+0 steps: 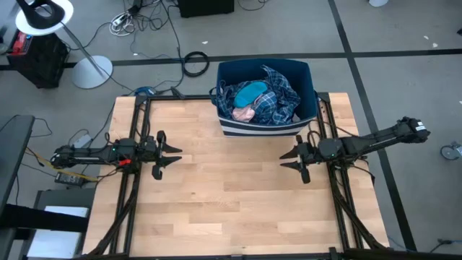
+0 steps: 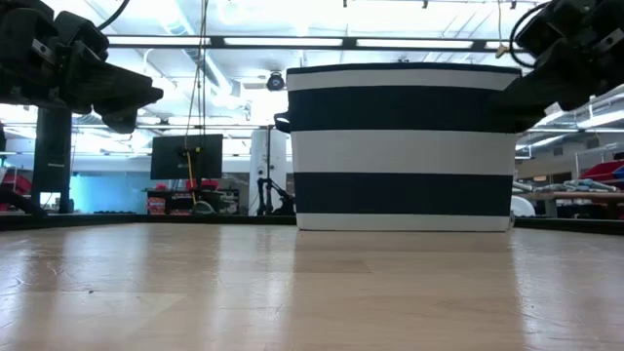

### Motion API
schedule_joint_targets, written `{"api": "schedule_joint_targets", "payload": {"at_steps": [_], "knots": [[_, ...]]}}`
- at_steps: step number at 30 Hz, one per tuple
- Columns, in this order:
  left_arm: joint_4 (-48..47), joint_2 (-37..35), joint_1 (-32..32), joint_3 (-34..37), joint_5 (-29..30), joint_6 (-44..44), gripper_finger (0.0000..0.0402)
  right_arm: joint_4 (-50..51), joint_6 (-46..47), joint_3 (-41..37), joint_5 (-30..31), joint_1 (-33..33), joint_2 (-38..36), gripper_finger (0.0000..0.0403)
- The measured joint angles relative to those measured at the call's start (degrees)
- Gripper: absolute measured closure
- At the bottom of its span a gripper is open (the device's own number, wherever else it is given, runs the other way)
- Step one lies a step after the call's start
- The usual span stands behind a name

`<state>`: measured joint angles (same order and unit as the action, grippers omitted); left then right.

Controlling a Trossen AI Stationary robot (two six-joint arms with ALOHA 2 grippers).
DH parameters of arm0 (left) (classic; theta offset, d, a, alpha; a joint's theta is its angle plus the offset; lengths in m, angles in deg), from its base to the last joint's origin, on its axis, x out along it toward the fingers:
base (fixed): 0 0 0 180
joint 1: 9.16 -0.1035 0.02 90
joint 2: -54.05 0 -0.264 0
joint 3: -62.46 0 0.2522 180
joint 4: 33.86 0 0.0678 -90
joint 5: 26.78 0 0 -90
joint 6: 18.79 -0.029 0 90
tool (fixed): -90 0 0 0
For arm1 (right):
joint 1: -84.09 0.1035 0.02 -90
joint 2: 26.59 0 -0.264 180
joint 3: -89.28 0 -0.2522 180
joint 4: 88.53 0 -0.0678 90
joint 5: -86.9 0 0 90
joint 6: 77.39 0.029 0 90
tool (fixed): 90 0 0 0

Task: Sort clothes
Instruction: Return to Home Position

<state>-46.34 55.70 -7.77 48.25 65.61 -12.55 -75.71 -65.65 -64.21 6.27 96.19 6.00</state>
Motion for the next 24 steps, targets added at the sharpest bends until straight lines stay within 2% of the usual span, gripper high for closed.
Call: {"api": "schedule_joint_targets", "payload": {"at_steps": [6, 11, 15, 18, 21, 24], "knots": [[0.0, 0.0, 0.0, 0.0, -0.1, 0.0, 0.0269, 6.6, -1.0, 0.0, 4.7, 0.0, -8.1, 0.0270], [0.1, 0.0, 0.0, 0.0, -0.1, 0.0, 0.0269, 9.9, -1.4, -0.7, 5.0, 0.0, -13.4, 0.0270], [0.1, 0.0, 0.0, 0.0, -0.1, 0.0, 0.0269, 6.7, -1.1, -6.2, 5.6, 0.0, -18.2, 0.0270], [0.1, 0.0, 0.0, 0.0, -0.1, 0.0, 0.0269, -0.2, -0.5, -11.4, 5.8, 0.0, -21.7, 0.0270], [0.1, 0.1, 0.0, 0.0, -0.1, -0.1, 0.0269, -3.1, -3.5, -12.0, 4.9, 0.0, -22.1, 0.0270], [0.1, 0.2, 0.0, 0.0, -0.1, -0.1, 0.0269, -2.1, -4.6, -12.0, 7.6, 0.0, -22.9, 0.0270]]}}
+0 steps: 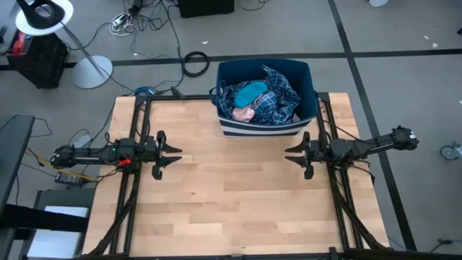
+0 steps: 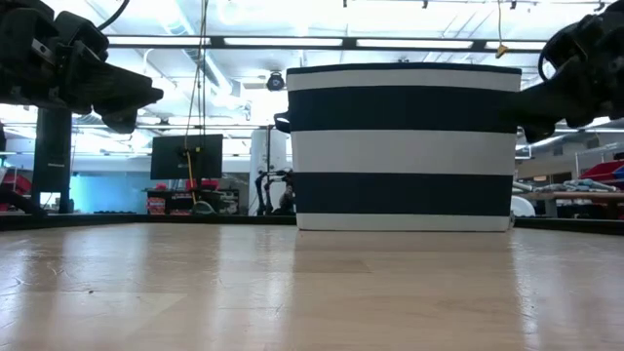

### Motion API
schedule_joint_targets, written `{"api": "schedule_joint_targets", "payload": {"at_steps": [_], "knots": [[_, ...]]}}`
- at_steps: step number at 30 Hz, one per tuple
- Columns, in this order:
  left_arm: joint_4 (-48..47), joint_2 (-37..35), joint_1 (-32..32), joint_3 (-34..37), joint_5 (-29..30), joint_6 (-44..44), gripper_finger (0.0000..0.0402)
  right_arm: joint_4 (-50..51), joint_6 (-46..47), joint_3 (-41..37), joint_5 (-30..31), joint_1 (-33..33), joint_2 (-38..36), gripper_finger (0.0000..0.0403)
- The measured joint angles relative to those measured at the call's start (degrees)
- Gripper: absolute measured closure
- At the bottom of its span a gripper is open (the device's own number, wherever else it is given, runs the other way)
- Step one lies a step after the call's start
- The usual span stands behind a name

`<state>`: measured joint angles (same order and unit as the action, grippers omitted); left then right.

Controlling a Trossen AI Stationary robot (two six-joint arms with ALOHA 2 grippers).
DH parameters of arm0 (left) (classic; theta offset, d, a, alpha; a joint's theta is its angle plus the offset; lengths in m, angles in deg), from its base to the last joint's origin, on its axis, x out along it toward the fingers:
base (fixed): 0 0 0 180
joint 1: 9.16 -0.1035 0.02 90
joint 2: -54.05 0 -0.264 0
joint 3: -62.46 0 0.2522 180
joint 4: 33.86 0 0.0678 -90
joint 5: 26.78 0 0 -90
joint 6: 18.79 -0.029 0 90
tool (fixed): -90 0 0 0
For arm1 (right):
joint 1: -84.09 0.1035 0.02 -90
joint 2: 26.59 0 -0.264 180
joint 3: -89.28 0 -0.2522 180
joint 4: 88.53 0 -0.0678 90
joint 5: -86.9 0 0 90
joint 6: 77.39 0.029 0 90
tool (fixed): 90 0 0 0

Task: Sort clothes
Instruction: Return to Home Position

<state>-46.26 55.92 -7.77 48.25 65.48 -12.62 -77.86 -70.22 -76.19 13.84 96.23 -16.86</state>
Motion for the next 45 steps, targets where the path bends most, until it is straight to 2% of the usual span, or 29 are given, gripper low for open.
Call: {"api": "schedule_joint_targets", "payload": {"at_steps": [8, 15, 19, 25, 27, 45], "knots": [[0.0, 0.0, 0.0, 0.0, 0.0, 0.0, 0.0269, 0.7, -0.2, 0.2, 2.0, 0.0, -0.6, 0.0270], [0.0, 0.0, 0.0, 0.0, 0.0, 0.0, 0.0269, 0.7, -4.6, 0.2, 4.9, -0.3, 0.6, 0.0270], [0.0, 0.0, 0.0, 0.0, 0.0, 0.0, 0.0269, 0.5, -5.9, 0.2, 10.2, -1.0, 2.5, 0.0270], [0.0, 0.0, 0.0, 0.0, 0.0, 0.0, 0.0269, 0.5, -3.1, 0.2, 25.6, -2.2, 5.1, 0.0270], [0.0, 0.0, 0.0, 0.0, 0.1, 0.0, 0.0269, 0.4, -2.9, 0.2, 28.2, -2.4, 5.5, 0.0270], [0.6, 0.0, 0.0, 0.0, 0.1, -1.4, 0.0269, -2.3, -2.9, 0.0, 28.0, -2.5, 5.9, 0.0270]]}}
